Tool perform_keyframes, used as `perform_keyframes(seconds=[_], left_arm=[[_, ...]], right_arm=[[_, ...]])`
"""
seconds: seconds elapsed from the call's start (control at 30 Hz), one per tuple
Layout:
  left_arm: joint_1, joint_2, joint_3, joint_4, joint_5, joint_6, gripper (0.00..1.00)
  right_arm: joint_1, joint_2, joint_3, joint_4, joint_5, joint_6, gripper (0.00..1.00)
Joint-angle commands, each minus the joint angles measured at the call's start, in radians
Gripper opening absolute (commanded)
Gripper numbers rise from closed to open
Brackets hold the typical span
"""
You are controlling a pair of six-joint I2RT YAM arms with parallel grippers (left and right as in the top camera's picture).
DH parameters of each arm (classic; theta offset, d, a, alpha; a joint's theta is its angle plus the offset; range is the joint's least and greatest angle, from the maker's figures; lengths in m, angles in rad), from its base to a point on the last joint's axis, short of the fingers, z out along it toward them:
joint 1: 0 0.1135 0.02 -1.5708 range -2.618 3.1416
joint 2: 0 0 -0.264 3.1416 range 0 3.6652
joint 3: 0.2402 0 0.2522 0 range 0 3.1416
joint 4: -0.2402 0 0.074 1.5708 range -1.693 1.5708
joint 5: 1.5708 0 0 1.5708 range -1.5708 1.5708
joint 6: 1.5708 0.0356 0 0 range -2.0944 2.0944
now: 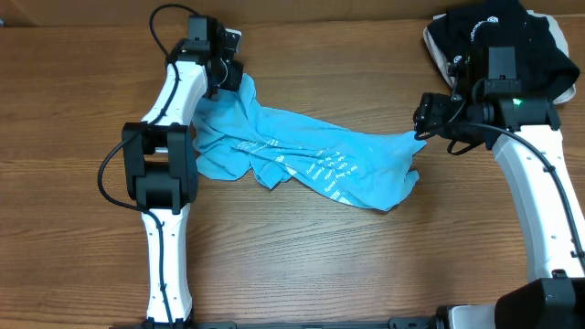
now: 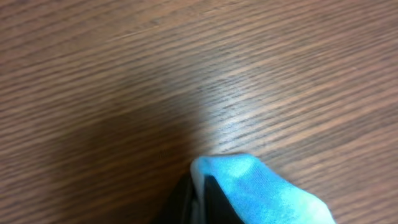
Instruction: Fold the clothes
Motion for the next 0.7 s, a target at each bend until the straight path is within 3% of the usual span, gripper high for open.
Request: perform_keyframes(seconds=[0.0, 0.13, 0.43, 0.67], left_arm=[[0.000, 0.029, 0.015, -0.081, -0.034, -0.014, 0.04], [0.002, -0.006, 0.114, -0.212, -0.109, -0.059, 0.04], [0.000, -0.159, 0.459, -0.487, -0.124, -0.059, 0.04], [0.000, -0.308, 0.508, -0.612, -0.124, -0.055, 0.04]], right_arm=[[-0.003, 0.000, -0.006, 0.010, -0.002, -0.003, 0.73], [-0.003, 0.000, -0.006, 0.017, -0.002, -0.003, 0.73], [-0.003, 0.000, -0.006, 0.017, -0.002, -0.003, 0.73], [-0.003, 0.000, -0.015, 0.018, -0.024, -0.003, 0.73]])
